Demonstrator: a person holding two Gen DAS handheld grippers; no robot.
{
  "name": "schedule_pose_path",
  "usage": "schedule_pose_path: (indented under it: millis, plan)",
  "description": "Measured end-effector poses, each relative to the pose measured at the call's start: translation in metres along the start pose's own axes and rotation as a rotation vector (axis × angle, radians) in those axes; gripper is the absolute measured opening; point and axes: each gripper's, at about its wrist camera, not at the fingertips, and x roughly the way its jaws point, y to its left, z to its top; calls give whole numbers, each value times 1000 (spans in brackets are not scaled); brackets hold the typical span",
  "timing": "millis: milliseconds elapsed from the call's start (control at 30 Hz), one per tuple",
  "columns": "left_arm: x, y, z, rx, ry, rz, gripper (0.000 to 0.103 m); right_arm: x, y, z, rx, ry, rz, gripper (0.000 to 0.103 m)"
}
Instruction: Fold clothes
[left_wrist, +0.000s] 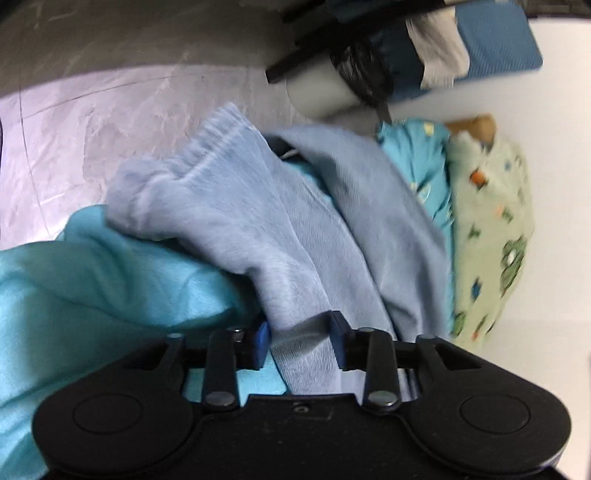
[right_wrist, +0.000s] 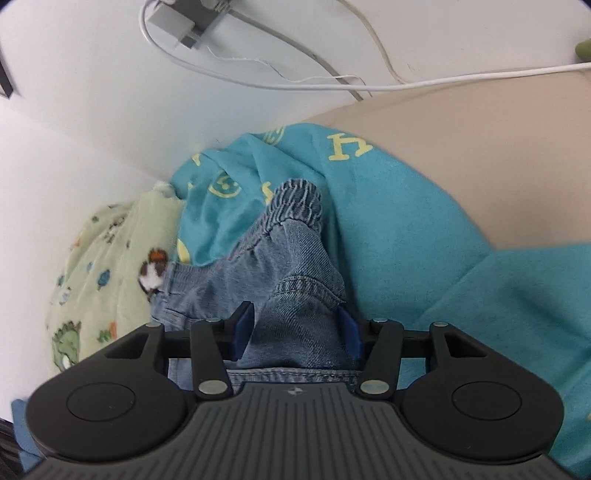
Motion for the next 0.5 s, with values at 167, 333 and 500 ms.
schedule_pose_path:
  millis: [167,333,500]
  plan:
    - [2,-13,-11,100,4,26,14,1,1,-3,-18,7,-9,46]
    - [-11,-13,-17,116,-66,-14,5,0,3,-3,-53,27,-4,22]
    - [-31,-2,-15,43,-147,-82,4,-14,13,-5,-81,-16,17,7]
